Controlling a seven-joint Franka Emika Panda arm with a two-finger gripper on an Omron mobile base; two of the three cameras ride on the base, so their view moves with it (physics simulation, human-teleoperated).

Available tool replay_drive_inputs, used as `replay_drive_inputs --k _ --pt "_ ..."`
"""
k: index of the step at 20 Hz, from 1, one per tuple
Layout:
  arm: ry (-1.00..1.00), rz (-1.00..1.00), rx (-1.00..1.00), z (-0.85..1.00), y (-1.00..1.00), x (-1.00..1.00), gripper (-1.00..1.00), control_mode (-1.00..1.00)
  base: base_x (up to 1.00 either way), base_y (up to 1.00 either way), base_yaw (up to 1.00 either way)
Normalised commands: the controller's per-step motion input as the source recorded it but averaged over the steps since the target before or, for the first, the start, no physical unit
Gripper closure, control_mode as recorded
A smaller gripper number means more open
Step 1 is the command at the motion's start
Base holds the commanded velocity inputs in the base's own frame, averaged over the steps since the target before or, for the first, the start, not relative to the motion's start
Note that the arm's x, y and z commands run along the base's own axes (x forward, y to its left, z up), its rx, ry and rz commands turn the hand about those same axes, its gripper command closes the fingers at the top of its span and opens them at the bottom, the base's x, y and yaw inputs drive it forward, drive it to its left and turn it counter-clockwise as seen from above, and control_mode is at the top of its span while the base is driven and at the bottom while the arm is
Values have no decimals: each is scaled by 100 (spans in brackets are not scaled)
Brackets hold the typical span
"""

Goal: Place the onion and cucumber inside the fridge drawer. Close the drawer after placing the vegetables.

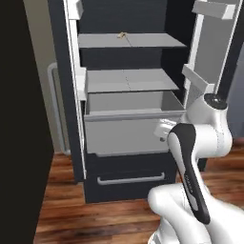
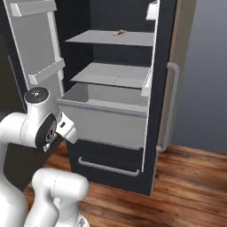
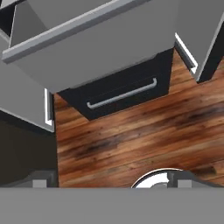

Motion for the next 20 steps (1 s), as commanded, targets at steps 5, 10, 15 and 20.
replay_drive_inputs --k 5,10,15,20 --pt "0 0 0 0 0 0 -100 100 -77 7 -62" --pt "0 0 0 0 0 0 -100 100 -61 0 -80" --pt "0 0 0 0 0 0 -100 100 -43 0 -83" --pt "0 0 0 0 0 0 -100 100 -5 -16 -81"
